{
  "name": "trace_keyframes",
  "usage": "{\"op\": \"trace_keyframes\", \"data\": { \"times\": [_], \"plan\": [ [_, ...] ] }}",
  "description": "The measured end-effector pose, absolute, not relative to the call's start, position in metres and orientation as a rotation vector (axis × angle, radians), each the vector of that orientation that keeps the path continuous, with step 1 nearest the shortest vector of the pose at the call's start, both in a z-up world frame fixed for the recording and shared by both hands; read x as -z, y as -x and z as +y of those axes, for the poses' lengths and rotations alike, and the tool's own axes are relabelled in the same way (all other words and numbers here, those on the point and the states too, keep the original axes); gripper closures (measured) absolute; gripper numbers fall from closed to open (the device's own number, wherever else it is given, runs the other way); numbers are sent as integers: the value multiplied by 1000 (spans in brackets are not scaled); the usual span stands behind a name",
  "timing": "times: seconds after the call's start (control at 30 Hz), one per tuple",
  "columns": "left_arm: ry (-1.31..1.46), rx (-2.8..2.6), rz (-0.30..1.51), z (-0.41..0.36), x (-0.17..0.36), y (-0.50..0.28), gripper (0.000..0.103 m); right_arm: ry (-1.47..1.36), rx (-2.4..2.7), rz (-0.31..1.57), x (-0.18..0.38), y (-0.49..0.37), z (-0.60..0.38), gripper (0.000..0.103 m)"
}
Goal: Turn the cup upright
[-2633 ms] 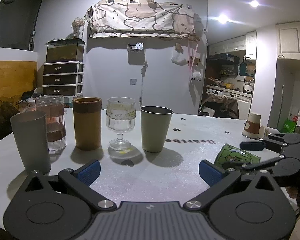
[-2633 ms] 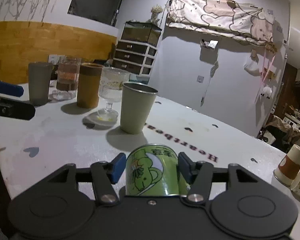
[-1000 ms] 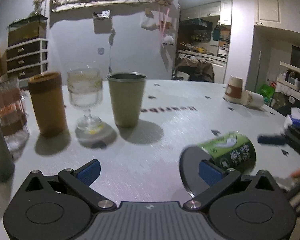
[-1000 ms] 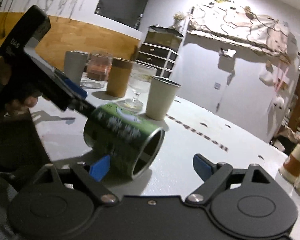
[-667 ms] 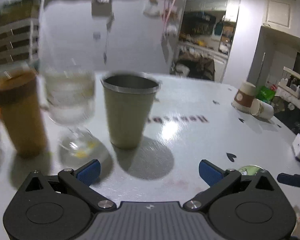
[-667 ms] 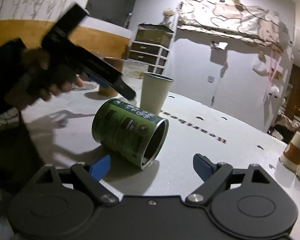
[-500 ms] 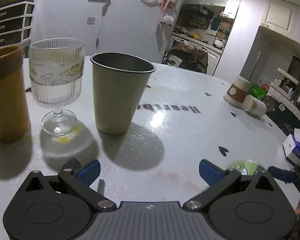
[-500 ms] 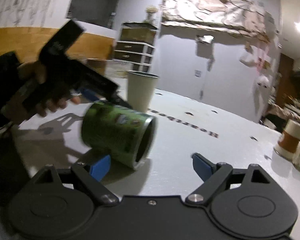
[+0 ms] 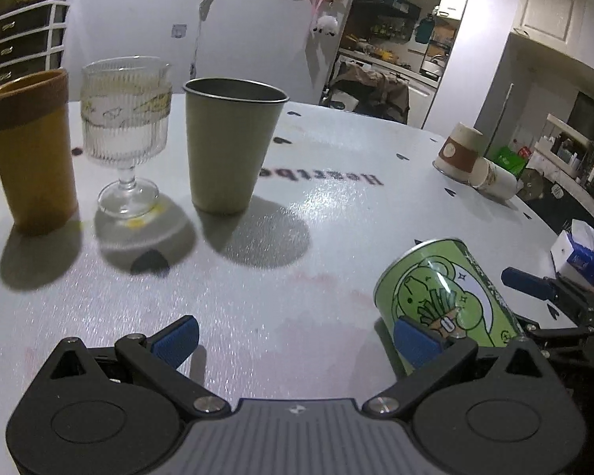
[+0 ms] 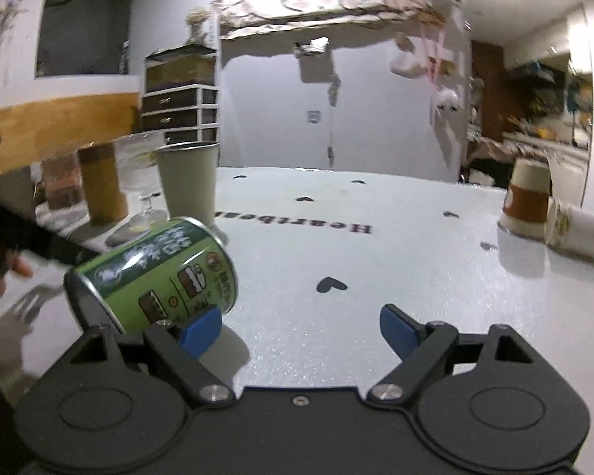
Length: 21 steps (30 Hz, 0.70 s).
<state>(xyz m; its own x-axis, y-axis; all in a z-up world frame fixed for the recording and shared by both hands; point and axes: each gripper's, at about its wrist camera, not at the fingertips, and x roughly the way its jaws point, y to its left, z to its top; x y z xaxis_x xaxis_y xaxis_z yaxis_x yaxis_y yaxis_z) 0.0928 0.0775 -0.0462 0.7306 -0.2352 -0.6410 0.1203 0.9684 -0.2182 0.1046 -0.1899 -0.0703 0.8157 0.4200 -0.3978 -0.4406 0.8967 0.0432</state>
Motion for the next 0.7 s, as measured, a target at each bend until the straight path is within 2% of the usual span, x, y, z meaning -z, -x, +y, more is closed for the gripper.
{"op": "trace_keyframes", "data": {
  "times": [0.37, 0.7],
  "plan": [
    [404, 285, 781, 63, 17, -111, 10, -116, -445, 420, 59, -91, -210, 16],
    [438, 313, 934, 23, 33, -156, 20, -133, -498, 431, 59, -81, -204, 16]
  ]
}}
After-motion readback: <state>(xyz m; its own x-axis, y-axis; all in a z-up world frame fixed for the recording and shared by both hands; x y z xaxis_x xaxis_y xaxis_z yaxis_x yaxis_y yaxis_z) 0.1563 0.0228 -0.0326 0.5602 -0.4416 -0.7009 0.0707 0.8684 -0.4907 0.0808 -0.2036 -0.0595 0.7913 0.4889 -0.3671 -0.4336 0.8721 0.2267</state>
